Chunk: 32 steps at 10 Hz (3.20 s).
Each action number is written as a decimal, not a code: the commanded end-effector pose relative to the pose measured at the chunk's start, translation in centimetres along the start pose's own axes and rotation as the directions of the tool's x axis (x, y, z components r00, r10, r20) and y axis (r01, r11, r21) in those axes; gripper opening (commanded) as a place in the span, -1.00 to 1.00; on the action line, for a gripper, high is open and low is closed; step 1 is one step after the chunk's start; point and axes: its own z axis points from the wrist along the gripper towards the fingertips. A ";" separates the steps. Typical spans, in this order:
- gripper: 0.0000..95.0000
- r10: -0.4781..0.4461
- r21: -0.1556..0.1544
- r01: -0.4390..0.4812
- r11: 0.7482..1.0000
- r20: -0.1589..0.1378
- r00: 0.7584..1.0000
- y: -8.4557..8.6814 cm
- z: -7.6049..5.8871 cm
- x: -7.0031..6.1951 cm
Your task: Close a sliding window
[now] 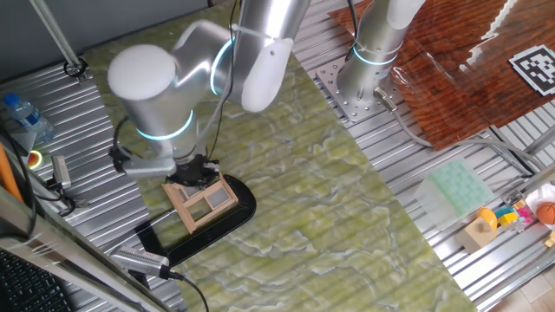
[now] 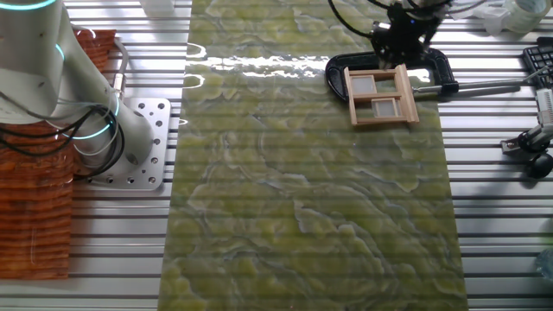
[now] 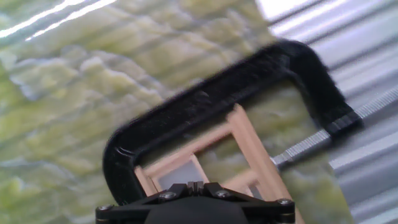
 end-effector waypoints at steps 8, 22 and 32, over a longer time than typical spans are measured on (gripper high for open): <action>-1.00 -0.041 0.004 0.042 0.999 -0.026 0.999 -0.4 3.3 0.5; -1.00 -0.173 0.018 0.174 0.985 -0.055 0.983 -0.2 5.3 1.1; -1.00 -0.285 0.012 0.286 0.958 -0.039 0.958 -0.2 5.3 0.9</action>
